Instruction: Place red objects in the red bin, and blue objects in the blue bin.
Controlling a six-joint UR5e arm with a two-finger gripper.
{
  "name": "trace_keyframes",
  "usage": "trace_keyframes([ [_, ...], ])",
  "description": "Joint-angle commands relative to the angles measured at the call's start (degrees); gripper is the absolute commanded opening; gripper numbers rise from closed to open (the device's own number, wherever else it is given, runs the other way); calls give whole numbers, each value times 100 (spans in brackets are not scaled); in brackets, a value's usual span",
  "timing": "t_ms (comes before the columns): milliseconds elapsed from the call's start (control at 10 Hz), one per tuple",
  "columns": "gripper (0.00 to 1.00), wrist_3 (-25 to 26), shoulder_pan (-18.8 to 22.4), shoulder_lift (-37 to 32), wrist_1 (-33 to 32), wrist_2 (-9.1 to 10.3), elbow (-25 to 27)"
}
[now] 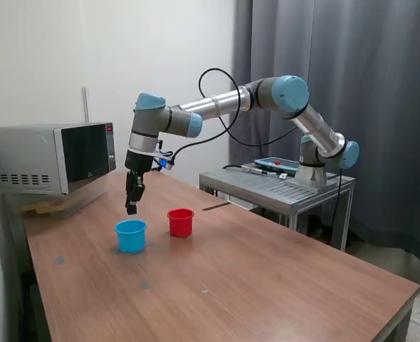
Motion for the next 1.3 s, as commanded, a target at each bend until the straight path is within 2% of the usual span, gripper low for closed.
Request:
trace_keyframes([
  [0, 0, 69, -82, -101, 66, -16, 380],
  [400, 0, 78, -64, -93, 66, -8, 662],
  [1200, 0, 69, -143, -75, -320, 19, 601],
])
